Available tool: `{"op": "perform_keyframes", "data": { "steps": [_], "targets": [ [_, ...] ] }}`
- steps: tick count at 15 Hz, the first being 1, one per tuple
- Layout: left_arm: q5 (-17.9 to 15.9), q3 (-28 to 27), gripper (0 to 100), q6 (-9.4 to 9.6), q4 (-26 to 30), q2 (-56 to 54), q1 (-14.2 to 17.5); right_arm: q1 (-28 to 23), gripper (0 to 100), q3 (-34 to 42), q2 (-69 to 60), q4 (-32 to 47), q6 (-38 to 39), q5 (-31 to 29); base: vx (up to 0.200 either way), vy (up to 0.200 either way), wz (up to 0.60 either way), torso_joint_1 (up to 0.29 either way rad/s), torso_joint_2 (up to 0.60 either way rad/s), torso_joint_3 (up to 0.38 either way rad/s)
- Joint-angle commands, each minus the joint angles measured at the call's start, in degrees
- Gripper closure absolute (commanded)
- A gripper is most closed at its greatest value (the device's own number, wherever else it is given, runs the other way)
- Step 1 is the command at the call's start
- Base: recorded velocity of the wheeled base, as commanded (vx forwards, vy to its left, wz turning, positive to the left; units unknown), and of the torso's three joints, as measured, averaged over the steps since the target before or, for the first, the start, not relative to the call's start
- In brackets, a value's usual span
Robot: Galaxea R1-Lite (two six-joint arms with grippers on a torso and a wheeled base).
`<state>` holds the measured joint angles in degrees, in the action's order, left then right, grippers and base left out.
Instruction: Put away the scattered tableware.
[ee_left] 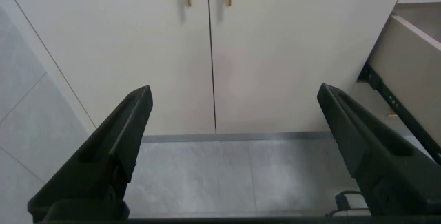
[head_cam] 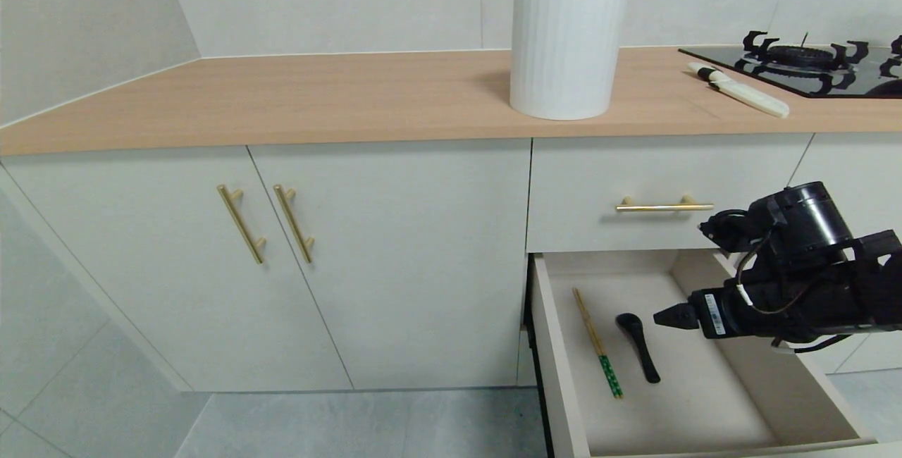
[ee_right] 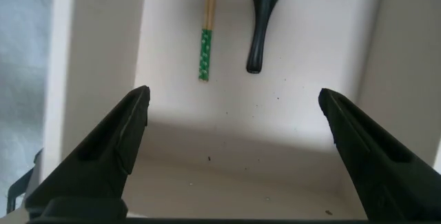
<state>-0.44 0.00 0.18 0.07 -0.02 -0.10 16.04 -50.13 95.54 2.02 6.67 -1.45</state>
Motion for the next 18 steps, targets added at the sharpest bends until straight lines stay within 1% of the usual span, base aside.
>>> {"op": "perform_keyframes", "data": {
  "steps": [1, 4, 8, 10, 14, 16, 18],
  "targets": [
    [0.0, 0.0, 0, -0.01, 0.0, 0.0, 0.0, 0.6, 0, 0.2, -1.3, 0.0, -0.2, 0.0, 0.000, 0.000, 0.00, 0.000, 0.00, 0.000],
    [0.0, 0.0, 0, -0.01, 0.0, 0.0, 0.0, 1.0, 0, 0.0, -1.9, 1.8, -0.3, -0.1, 0.000, 0.000, 0.00, 0.000, 0.00, 0.000],
    [0.0, 0.0, 0, -0.01, 0.0, 0.0, 0.0, 2.2, 0, 0.8, -5.3, 5.7, -3.9, -0.6, -0.200, 0.000, 0.00, 0.008, 0.01, 0.002],
    [0.0, 0.0, 0, -0.01, 0.0, 0.0, 0.0, 3.8, 0, 0.7, -6.0, 8.3, -3.9, -1.0, -0.200, 0.000, 0.00, 0.002, 0.00, 0.005],
    [0.0, 0.0, 0, -0.01, 0.0, 0.0, 0.0, 6.3, 0, 0.9, -6.3, 12.4, -4.0, -2.2, 0.000, 0.000, 0.00, 0.000, 0.00, 0.000],
    [0.0, 0.0, 0, -0.01, 0.0, 0.0, 0.0, 6.5, 0, 1.3, -7.3, 16.3, -7.4, -2.1, 0.000, 0.000, 0.00, 0.000, 0.00, 0.000],
    [0.0, 0.0, 0, -0.01, 0.0, 0.0, 0.0, 7.2, 0, 1.9, -7.5, 19.2, -9.0, -2.1, 0.000, 0.000, 0.00, 0.000, 0.00, 0.000]
  ]
}}
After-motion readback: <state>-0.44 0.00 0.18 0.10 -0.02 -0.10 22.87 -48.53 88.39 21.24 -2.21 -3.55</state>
